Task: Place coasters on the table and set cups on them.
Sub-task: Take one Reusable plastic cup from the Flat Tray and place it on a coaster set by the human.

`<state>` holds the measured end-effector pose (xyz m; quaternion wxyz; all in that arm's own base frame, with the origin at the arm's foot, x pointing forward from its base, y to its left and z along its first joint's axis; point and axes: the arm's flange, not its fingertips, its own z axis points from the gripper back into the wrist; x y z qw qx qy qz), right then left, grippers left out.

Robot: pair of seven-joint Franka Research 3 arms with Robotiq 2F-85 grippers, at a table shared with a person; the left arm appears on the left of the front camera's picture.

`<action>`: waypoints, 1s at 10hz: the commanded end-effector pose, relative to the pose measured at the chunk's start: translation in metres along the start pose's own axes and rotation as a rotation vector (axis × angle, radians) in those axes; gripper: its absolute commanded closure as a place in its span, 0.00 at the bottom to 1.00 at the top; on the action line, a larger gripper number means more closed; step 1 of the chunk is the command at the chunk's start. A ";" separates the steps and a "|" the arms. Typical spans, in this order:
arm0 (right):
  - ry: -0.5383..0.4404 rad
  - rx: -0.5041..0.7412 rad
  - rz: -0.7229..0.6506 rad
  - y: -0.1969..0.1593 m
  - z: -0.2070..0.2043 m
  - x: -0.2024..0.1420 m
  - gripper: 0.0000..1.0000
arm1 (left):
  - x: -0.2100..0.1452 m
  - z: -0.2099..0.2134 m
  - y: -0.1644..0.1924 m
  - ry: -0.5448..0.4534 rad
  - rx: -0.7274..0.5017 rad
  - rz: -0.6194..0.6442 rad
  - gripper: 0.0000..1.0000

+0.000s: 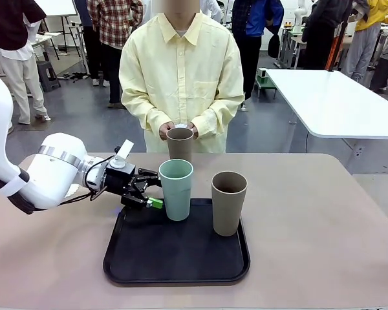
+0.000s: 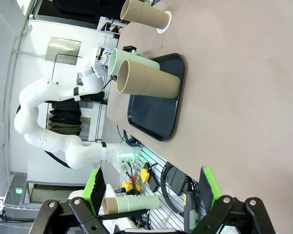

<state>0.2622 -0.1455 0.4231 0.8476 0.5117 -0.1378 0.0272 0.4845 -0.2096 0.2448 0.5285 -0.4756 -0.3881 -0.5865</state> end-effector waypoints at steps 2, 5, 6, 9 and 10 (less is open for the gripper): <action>-0.011 0.018 0.010 -0.001 0.000 0.002 0.00 | 0.002 -0.014 0.007 -0.011 -0.022 -0.010 0.00; -0.011 0.018 0.010 -0.001 0.000 0.002 0.00 | 0.000 -0.026 0.011 -0.011 -0.039 -0.013 0.00; -0.011 0.018 0.010 -0.001 0.000 0.002 0.00 | 0.001 -0.031 0.012 -0.009 -0.044 -0.017 0.00; -0.011 0.018 0.010 -0.001 0.000 0.002 0.00 | 0.001 -0.041 0.014 -0.010 -0.058 -0.026 0.00; -0.011 0.018 0.010 -0.001 0.000 0.002 0.00 | 0.003 -0.046 0.013 -0.012 -0.064 -0.034 0.00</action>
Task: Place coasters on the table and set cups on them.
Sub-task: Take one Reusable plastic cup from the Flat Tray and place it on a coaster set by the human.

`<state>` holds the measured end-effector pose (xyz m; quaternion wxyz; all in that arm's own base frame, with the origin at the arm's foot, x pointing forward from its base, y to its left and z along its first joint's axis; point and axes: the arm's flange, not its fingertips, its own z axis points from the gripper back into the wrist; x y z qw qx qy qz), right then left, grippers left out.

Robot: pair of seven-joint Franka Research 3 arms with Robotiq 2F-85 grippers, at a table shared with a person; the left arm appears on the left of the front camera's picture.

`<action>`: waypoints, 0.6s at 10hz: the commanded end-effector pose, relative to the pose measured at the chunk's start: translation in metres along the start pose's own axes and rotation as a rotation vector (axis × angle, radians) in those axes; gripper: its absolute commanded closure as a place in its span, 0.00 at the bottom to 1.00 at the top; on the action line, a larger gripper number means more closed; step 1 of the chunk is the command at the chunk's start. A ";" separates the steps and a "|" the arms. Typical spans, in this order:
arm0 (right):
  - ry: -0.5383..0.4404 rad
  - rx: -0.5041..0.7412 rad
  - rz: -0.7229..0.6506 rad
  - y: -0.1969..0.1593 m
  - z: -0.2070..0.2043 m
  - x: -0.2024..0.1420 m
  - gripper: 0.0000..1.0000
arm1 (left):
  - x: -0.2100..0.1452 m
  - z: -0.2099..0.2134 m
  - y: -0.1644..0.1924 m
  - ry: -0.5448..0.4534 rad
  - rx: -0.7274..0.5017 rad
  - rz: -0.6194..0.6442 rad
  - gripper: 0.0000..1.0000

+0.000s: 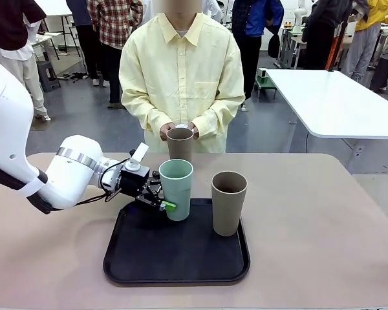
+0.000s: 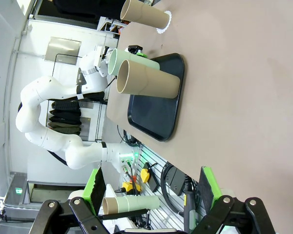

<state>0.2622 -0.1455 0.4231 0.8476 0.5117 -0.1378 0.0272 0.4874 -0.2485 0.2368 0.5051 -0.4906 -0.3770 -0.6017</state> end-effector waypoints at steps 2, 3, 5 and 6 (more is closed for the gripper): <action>-0.011 0.018 0.010 -0.001 0.000 0.002 0.00 | 0.002 -0.012 0.005 0.002 -0.011 -0.017 0.09; -0.011 0.018 0.010 -0.001 0.000 0.002 0.00 | 0.001 -0.011 0.006 0.001 -0.017 -0.021 0.60; -0.011 0.018 0.010 -0.001 0.000 0.002 0.00 | 0.001 -0.011 0.006 0.007 -0.023 -0.030 1.00; -0.011 0.018 0.010 -0.001 0.000 0.002 0.00 | 0.002 -0.011 0.006 0.006 -0.027 -0.031 1.00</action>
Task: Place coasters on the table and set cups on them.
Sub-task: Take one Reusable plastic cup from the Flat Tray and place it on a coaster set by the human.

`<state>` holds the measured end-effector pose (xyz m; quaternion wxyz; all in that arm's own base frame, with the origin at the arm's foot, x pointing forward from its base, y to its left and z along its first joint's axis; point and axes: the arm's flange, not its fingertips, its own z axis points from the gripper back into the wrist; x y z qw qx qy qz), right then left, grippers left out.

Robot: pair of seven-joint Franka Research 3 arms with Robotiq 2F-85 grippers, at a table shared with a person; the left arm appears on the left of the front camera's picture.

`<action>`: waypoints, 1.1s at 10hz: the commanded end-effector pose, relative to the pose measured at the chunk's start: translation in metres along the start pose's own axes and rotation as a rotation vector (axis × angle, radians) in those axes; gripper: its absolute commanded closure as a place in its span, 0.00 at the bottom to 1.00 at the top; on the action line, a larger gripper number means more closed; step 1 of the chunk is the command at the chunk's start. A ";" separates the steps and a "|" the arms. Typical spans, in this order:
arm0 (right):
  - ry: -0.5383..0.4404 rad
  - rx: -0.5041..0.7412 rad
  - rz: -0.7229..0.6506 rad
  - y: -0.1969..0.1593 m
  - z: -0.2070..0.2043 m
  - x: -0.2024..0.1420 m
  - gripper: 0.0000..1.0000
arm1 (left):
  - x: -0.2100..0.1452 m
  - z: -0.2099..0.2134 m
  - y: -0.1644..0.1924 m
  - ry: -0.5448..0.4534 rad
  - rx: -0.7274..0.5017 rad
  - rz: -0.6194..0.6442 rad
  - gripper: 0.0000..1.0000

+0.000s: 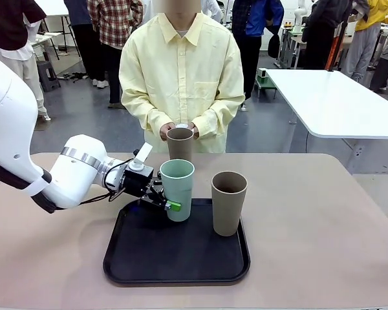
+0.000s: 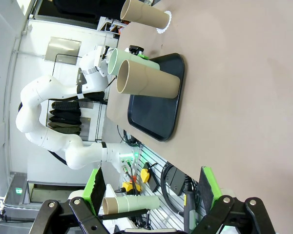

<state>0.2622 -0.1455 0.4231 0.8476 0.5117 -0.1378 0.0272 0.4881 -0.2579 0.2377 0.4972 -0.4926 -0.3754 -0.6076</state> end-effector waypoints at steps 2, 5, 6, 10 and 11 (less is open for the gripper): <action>-0.011 0.018 0.010 -0.001 0.000 0.002 0.00 | 0.012 -0.002 -0.011 0.008 -0.018 0.042 0.20; -0.011 0.018 0.010 -0.001 0.000 0.002 0.00 | 0.091 0.022 -0.044 0.050 0.023 0.068 0.20; -0.011 0.018 0.010 -0.001 0.000 0.002 0.00 | 0.117 0.028 -0.056 0.061 0.024 0.065 0.20; -0.011 0.018 0.010 -0.001 0.000 0.002 0.00 | 0.168 0.041 -0.076 0.054 0.064 0.032 0.20; -0.011 0.018 0.010 -0.001 0.000 0.002 0.00 | 0.168 0.038 -0.071 0.040 0.050 0.019 0.20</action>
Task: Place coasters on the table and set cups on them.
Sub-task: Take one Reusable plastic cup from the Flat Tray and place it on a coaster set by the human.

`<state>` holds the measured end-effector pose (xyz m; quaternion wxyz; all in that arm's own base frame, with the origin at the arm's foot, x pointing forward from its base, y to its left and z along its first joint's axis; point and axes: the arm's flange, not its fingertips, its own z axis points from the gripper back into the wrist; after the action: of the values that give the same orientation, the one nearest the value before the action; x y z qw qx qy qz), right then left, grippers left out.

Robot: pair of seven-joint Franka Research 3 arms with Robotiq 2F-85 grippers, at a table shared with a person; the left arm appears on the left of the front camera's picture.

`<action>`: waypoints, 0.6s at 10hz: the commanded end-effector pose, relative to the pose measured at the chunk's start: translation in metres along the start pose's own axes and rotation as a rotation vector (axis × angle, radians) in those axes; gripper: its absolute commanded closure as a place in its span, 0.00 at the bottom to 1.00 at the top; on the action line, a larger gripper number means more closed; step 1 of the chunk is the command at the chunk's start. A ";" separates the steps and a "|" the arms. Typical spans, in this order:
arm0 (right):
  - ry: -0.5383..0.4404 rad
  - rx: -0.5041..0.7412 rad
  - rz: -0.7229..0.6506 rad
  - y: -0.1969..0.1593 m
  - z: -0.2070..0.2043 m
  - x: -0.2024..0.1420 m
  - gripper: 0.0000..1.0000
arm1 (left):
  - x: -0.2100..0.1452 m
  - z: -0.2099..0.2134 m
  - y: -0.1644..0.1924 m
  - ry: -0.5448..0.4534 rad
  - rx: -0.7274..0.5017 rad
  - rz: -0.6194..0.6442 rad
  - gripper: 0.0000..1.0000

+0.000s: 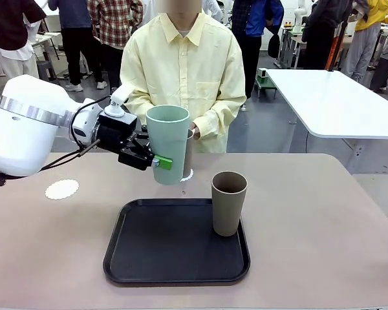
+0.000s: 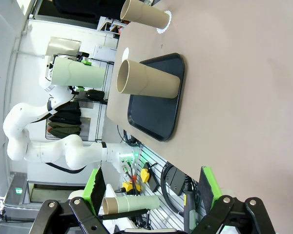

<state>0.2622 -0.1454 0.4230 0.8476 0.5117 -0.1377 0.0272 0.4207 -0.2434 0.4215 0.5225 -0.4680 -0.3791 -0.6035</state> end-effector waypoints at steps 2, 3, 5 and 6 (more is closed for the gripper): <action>-0.011 0.018 0.011 -0.001 0.000 0.002 0.00 | -0.008 -0.003 0.004 -0.001 -0.007 0.006 0.20; -0.011 0.018 0.011 -0.001 0.000 0.002 0.00 | -0.008 -0.003 0.004 -0.001 -0.007 0.006 0.20; -0.011 0.018 0.011 -0.001 0.000 0.002 0.00 | -0.024 0.035 0.026 0.002 0.062 0.017 0.15; -0.011 0.018 0.011 -0.001 0.000 0.002 0.00 | -0.032 0.070 0.040 -0.005 0.097 0.022 0.15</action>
<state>0.2621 -0.1455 0.4230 0.8476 0.5118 -0.1378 0.0271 0.4476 -0.2046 0.4081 0.5498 -0.4554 -0.3894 -0.5820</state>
